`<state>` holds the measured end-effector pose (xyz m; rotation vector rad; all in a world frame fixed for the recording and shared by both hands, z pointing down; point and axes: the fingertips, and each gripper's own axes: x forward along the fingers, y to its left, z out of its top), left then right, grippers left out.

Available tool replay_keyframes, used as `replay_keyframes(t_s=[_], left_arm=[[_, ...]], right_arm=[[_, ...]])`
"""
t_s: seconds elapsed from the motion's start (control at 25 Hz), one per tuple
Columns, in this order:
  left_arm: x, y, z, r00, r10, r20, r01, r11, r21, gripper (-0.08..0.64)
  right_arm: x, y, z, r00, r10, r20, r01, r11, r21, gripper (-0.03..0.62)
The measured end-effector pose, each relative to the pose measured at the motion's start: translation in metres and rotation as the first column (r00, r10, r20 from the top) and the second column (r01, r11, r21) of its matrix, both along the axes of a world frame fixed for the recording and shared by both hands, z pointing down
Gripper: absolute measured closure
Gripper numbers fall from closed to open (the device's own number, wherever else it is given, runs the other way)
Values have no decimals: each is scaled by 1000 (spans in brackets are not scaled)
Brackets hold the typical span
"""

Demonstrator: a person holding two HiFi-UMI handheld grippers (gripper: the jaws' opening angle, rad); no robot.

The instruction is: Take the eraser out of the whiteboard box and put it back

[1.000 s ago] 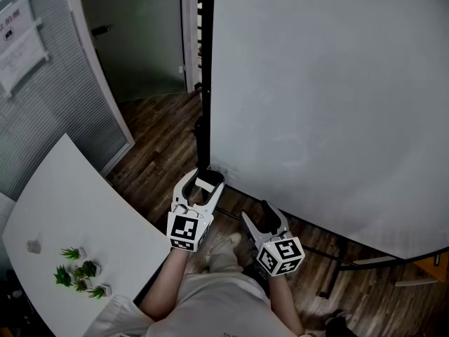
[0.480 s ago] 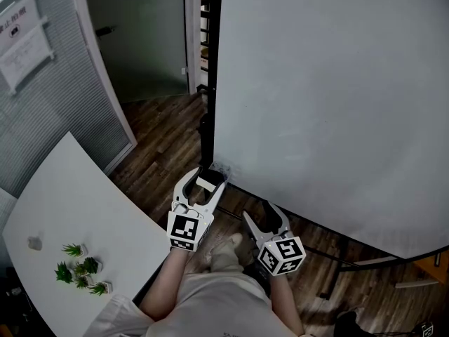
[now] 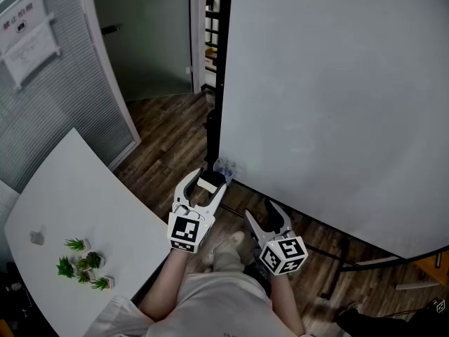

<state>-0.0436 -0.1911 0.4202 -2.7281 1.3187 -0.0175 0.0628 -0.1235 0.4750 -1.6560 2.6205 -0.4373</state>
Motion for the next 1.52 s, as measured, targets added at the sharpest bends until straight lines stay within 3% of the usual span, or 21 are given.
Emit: replay_keyframes(t_s=[1.52], left_arm=[[-19, 34, -7, 1000, -12, 2, 12, 1000, 18, 295]], right_arm=[[-17, 25, 2, 1000, -14, 12, 14, 1000, 7, 305]])
